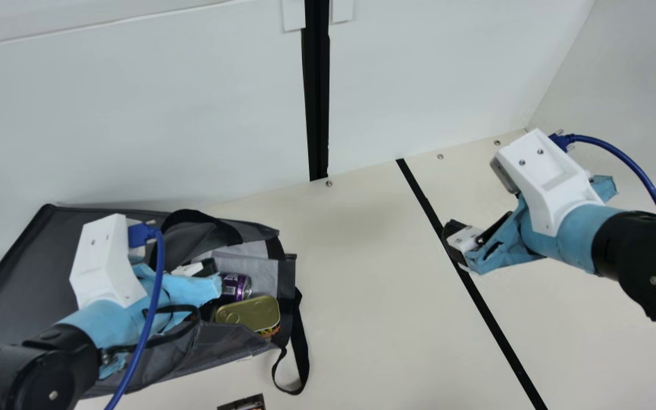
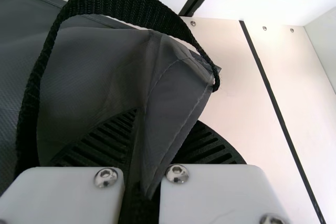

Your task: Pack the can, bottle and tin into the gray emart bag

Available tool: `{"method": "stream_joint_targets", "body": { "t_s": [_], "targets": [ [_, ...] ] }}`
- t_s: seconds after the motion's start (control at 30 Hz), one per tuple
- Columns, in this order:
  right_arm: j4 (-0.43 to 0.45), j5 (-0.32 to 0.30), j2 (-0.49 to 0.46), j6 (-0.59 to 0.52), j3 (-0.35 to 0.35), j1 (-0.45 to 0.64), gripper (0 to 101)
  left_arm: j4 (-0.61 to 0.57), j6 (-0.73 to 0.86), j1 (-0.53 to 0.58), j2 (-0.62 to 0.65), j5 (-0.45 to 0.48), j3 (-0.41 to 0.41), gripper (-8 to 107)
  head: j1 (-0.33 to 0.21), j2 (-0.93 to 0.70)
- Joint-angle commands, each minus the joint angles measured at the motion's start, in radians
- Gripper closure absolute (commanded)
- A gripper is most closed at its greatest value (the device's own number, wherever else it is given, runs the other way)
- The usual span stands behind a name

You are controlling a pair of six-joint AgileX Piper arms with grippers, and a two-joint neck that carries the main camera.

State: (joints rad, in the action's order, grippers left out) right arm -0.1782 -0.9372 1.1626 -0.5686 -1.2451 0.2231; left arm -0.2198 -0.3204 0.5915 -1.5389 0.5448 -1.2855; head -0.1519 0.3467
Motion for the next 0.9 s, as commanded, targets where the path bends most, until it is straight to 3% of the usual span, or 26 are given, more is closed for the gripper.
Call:
{"method": "stream_joint_targets", "body": {
  "t_s": [0.0, 0.87],
  "targets": [
    [-0.025, 0.002, 0.012, -0.019, 0.001, -0.004, 10, 0.000, 0.000, 0.000, 0.000, 0.000, 0.000, 89, -0.023, 0.002],
    [-0.244, 0.052, 0.189, -0.226, 0.035, -0.047, 10, 0.000, 0.000, 0.000, 0.000, 0.000, 0.000, 89, -0.023, 0.002]
  ]
}}
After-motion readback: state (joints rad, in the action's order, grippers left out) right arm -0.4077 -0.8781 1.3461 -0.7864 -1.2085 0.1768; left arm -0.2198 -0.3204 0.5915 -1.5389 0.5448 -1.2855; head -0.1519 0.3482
